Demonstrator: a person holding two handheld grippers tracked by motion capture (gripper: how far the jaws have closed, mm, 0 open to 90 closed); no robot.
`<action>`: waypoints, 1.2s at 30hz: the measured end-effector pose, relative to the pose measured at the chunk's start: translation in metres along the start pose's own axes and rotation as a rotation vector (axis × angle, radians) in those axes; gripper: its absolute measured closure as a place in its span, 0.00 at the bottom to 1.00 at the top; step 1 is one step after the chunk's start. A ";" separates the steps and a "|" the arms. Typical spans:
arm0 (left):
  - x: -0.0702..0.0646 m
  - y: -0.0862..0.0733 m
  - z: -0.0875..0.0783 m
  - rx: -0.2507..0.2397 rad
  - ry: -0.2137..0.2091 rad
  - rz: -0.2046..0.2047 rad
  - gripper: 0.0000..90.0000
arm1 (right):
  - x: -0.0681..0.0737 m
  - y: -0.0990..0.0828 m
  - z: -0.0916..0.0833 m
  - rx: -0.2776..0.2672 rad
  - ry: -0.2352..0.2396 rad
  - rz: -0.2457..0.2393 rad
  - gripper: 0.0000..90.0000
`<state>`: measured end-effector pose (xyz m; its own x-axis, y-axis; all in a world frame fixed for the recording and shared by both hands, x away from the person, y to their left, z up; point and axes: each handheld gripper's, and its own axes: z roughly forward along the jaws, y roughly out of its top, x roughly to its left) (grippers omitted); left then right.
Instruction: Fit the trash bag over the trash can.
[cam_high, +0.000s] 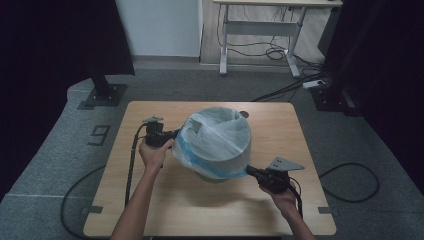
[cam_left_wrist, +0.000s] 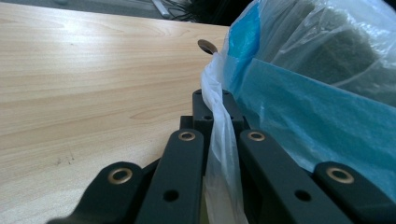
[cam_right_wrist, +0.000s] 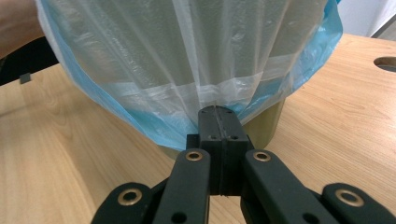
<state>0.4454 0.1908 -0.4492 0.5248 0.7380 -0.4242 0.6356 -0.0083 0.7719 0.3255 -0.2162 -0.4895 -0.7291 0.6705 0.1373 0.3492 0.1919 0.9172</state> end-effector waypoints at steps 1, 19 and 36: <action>0.000 0.000 0.000 0.001 -0.001 0.002 0.99 | -0.001 -0.001 0.001 -0.003 -0.003 0.005 0.99; 0.007 -0.010 0.010 0.052 0.005 -0.002 0.99 | -0.011 -0.017 0.023 0.028 -0.086 0.000 0.99; 0.011 -0.024 0.027 0.100 0.004 -0.011 0.99 | -0.034 -0.038 0.043 0.143 -0.083 0.111 0.99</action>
<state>0.4511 0.1806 -0.4855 0.5154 0.7409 -0.4306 0.6950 -0.0673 0.7159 0.3622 -0.2157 -0.5446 -0.6325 0.7488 0.1979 0.5089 0.2092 0.8350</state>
